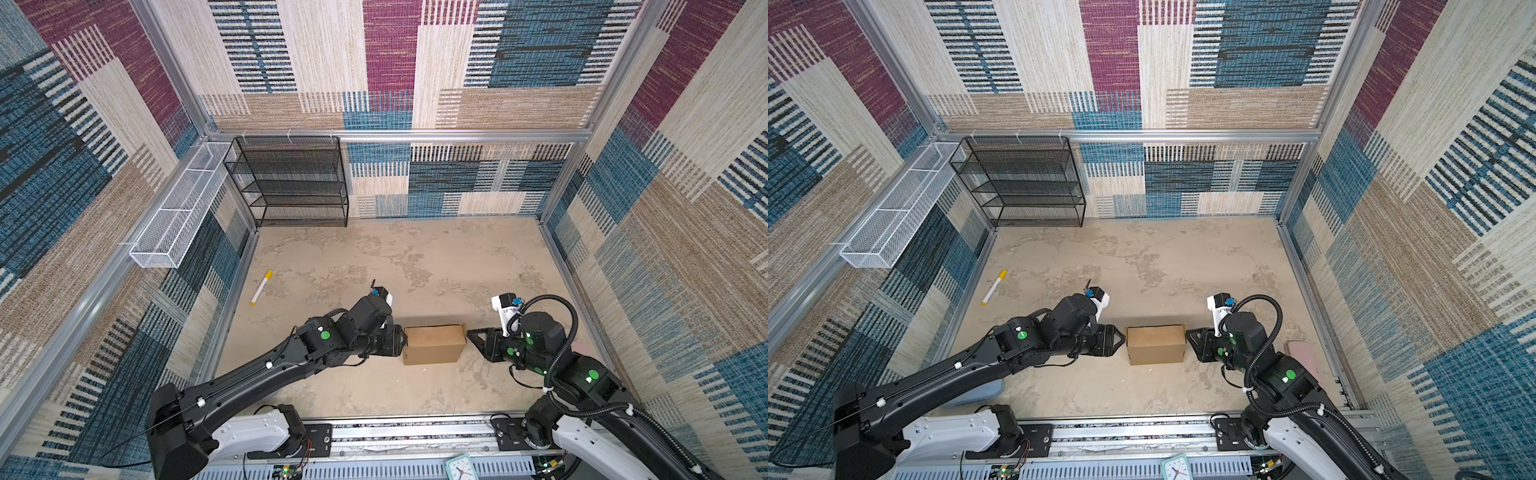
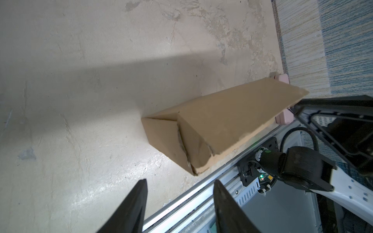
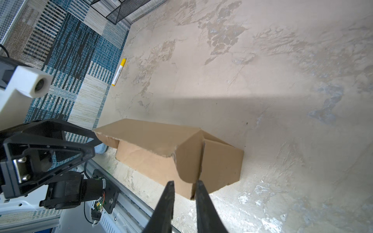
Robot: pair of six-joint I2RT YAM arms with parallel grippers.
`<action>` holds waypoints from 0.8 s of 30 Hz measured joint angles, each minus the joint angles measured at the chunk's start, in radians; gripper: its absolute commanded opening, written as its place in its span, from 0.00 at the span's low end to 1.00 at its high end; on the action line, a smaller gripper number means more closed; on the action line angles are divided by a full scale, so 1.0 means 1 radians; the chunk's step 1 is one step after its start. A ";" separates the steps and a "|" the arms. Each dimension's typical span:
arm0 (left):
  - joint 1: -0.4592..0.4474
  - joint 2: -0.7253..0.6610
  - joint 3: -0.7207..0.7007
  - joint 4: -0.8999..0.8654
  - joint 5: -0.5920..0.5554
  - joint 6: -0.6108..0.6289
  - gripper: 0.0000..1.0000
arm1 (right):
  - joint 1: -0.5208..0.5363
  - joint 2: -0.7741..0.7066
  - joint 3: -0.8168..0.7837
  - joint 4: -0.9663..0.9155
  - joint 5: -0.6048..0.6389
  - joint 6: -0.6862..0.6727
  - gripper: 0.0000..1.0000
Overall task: Assemble paper box
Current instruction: Fold and tuck the lid into the gap.
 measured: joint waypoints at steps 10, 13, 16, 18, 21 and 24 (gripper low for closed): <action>0.006 -0.089 0.051 -0.058 -0.102 0.045 0.62 | 0.000 0.021 0.160 -0.036 0.011 -0.008 0.24; 0.019 -0.075 0.072 -0.060 -0.124 0.069 0.62 | 0.000 0.078 0.197 -0.031 0.008 -0.021 0.23; 0.048 -0.039 0.088 -0.056 -0.122 0.095 0.62 | 0.000 0.140 0.200 0.005 -0.015 -0.027 0.23; 0.071 -0.006 0.104 -0.046 -0.120 0.116 0.62 | 0.000 0.189 0.204 0.037 -0.040 -0.031 0.23; 0.099 0.052 0.135 -0.011 -0.087 0.141 0.62 | 0.000 0.256 0.215 0.093 -0.072 -0.042 0.23; 0.107 0.097 0.150 0.022 -0.045 0.155 0.62 | 0.000 0.304 0.226 0.145 -0.097 -0.053 0.22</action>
